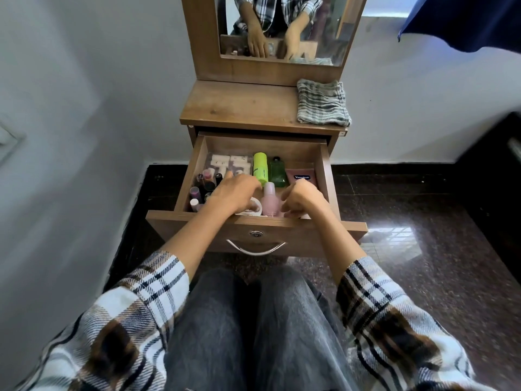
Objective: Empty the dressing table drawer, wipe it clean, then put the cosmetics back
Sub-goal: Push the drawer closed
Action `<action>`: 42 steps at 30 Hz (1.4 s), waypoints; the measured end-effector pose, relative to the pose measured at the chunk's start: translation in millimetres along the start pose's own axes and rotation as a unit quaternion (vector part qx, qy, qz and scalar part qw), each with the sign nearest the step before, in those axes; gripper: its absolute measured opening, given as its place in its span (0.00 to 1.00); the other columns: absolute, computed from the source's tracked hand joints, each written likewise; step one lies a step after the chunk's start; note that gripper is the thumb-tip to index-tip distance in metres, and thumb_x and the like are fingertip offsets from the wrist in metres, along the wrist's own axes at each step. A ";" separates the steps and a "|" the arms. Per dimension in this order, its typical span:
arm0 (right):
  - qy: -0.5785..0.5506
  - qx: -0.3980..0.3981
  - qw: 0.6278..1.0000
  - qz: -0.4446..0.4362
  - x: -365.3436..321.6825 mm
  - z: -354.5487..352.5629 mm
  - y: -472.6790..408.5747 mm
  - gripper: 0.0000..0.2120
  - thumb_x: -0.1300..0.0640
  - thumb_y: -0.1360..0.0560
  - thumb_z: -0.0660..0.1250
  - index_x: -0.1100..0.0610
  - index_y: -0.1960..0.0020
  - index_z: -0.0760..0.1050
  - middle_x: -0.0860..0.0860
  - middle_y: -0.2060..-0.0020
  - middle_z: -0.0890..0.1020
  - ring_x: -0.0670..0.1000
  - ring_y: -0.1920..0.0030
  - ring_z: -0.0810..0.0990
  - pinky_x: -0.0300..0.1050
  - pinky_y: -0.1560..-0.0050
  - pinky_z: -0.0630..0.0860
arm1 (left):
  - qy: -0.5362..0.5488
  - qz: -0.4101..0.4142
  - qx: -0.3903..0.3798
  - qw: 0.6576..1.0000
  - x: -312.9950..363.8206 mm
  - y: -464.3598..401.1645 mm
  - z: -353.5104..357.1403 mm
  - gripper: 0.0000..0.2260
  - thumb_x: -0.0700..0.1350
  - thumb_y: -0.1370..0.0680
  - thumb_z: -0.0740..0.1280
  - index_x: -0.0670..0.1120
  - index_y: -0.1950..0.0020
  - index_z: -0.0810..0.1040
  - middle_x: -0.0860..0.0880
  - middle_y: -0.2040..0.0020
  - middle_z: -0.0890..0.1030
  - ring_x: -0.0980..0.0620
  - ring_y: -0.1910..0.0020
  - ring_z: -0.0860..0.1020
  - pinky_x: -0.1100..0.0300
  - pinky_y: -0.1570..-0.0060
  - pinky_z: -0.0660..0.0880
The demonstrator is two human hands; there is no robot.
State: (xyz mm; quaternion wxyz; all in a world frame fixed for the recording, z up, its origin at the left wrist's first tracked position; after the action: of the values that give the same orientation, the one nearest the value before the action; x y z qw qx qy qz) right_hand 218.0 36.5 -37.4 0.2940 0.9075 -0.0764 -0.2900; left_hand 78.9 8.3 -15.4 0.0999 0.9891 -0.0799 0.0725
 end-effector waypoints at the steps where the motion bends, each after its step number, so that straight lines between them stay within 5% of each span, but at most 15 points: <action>1: -0.032 -0.004 0.999 0.005 -0.4 -4.1 6.1 0.14 0.65 0.27 0.69 0.63 0.41 0.76 0.59 0.51 0.83 0.56 0.59 0.83 0.50 0.46 0.79 | 0.039 0.002 0.019 0.999 -1.6 2.6 -5.3 0.22 0.49 0.27 0.71 0.49 0.35 0.73 0.45 0.38 0.77 0.44 0.38 0.73 0.49 0.36 0.67; 6: -0.102 0.037 0.989 -0.100 8.7 -37.4 45.7 0.14 0.69 0.29 0.69 0.60 0.44 0.79 0.57 0.55 0.82 0.55 0.58 0.81 0.50 0.47 0.80 | 0.227 -0.016 0.181 0.957 -22.6 33.3 -40.3 0.19 0.48 0.28 0.72 0.47 0.37 0.77 0.49 0.38 0.78 0.51 0.40 0.75 0.58 0.41 0.70; 9: -0.127 0.090 0.971 -0.183 30.1 -60.6 75.8 0.12 0.64 0.31 0.74 0.54 0.48 0.81 0.54 0.53 0.84 0.49 0.57 0.81 0.43 0.55 0.78 | 0.325 -0.060 0.309 0.892 -49.0 75.3 -50.8 0.20 0.48 0.26 0.70 0.45 0.35 0.75 0.49 0.36 0.76 0.57 0.40 0.73 0.63 0.42 0.67; 12: -0.207 0.124 0.944 -0.224 59.2 -72.0 99.8 0.12 0.63 0.32 0.75 0.52 0.51 0.81 0.55 0.53 0.84 0.51 0.54 0.81 0.45 0.50 0.77 | 0.363 -0.142 0.410 0.824 -80.4 120.7 -39.1 0.22 0.51 0.25 0.68 0.44 0.34 0.73 0.48 0.35 0.76 0.57 0.37 0.71 0.64 0.39 0.65; 17: -0.252 0.175 0.928 -0.212 106.2 -68.6 111.1 0.14 0.62 0.33 0.76 0.50 0.51 0.81 0.50 0.55 0.84 0.50 0.48 0.79 0.41 0.49 0.73 | 0.514 -0.217 0.409 0.722 -110.9 154.8 4.8 0.22 0.46 0.26 0.70 0.41 0.34 0.72 0.44 0.38 0.77 0.54 0.40 0.75 0.66 0.45 0.70; 23: -0.280 0.287 0.897 -0.188 130.5 -57.5 107.2 0.10 0.67 0.32 0.74 0.56 0.54 0.82 0.57 0.57 0.84 0.50 0.56 0.82 0.26 0.59 0.76 | 0.524 -0.258 0.419 0.695 -119.5 160.5 22.8 0.19 0.43 0.26 0.71 0.39 0.37 0.76 0.43 0.41 0.79 0.53 0.45 0.78 0.64 0.47 0.72; 30: -0.332 0.365 0.855 -0.158 140.9 -45.4 104.7 0.07 0.69 0.31 0.73 0.62 0.53 0.83 0.55 0.59 0.83 0.52 0.58 0.82 0.24 0.60 0.75 | 0.489 -0.276 0.448 0.695 -126.4 167.6 36.0 0.12 0.38 0.25 0.69 0.37 0.43 0.79 0.42 0.47 0.81 0.53 0.51 0.79 0.62 0.48 0.73; 37: -0.346 0.370 0.846 -0.166 138.1 -44.0 104.3 0.08 0.71 0.31 0.72 0.64 0.54 0.82 0.54 0.60 0.83 0.51 0.59 0.82 0.23 0.61 0.75 | 0.510 -0.283 0.432 0.688 -137.1 163.0 37.2 0.12 0.38 0.27 0.71 0.40 0.44 0.81 0.51 0.52 0.80 0.54 0.51 0.80 0.68 0.51 0.73; 42: -0.320 0.374 0.855 -0.165 134.3 -49.8 99.4 0.07 0.70 0.31 0.72 0.63 0.54 0.83 0.53 0.62 0.82 0.48 0.62 0.81 0.21 0.65 0.72 | 0.569 -0.305 0.401 0.650 -143.6 154.5 40.3 0.12 0.39 0.28 0.72 0.43 0.45 0.82 0.49 0.52 0.82 0.54 0.51 0.80 0.61 0.48 0.76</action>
State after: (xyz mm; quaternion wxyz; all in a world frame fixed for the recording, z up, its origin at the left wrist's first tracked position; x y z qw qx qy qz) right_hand 359.8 -61.7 -11.8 -0.1602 0.8057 -0.1177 -0.5580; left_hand -82.9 -128.9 -48.6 -0.2645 0.6664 0.3354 0.6111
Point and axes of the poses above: each hand's wrist, its own y-axis away from the middle knuckle, its own z-axis out of the palm, x = y × z, the point moved 5 cm from there along -y, towards the middle knuckle
